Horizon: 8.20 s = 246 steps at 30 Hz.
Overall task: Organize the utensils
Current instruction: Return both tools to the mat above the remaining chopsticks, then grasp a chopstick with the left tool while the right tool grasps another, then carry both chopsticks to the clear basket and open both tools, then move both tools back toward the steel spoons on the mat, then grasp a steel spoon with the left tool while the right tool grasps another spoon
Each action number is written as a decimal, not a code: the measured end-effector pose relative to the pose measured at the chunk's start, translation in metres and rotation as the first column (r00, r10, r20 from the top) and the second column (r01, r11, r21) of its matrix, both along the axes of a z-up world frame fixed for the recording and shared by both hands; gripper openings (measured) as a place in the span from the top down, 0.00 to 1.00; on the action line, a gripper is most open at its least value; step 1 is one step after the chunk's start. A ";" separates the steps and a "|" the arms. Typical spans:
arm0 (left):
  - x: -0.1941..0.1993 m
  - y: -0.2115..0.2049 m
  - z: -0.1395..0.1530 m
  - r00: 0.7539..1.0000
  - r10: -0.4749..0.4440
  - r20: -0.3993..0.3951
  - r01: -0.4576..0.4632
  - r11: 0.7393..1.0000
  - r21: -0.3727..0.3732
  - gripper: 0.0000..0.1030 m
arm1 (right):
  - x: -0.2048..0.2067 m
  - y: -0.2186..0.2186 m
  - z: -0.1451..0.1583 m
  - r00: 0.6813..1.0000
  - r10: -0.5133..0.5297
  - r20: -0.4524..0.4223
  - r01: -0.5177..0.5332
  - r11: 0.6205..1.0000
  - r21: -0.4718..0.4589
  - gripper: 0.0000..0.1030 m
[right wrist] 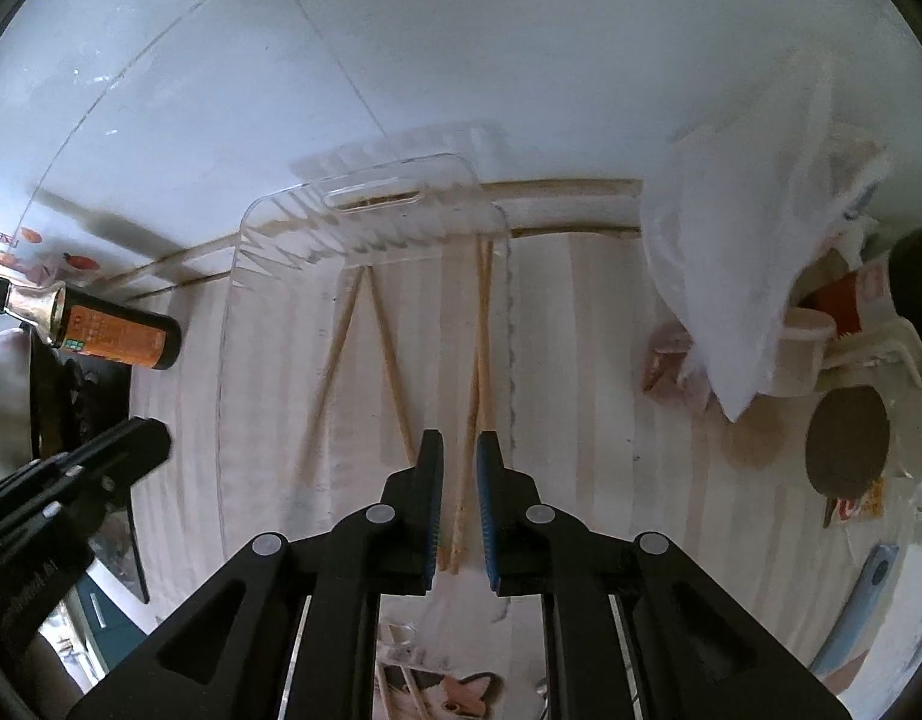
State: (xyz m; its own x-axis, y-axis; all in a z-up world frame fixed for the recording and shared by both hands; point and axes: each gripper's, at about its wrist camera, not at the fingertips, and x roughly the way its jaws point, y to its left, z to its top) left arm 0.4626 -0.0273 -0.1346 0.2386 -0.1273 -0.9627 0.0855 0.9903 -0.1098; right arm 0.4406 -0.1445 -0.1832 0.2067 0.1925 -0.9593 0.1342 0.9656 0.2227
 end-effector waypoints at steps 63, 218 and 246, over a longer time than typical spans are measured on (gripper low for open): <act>-0.236 -0.031 -0.172 0.968 -0.195 -0.160 0.214 0.971 0.109 0.63 | -0.233 -0.037 -0.124 0.977 -0.063 -0.202 0.024 0.981 -0.190 0.93; -0.183 0.020 0.084 0.888 -0.028 0.460 -0.018 0.995 0.095 0.00 | -0.217 -0.009 0.129 0.894 -0.057 0.445 0.195 0.942 -0.272 0.01; -0.205 -0.157 -0.154 0.954 -0.245 -0.170 0.263 0.961 0.089 0.32 | -0.352 -0.187 -0.062 0.853 -0.520 0.028 0.521 0.854 -0.002 0.54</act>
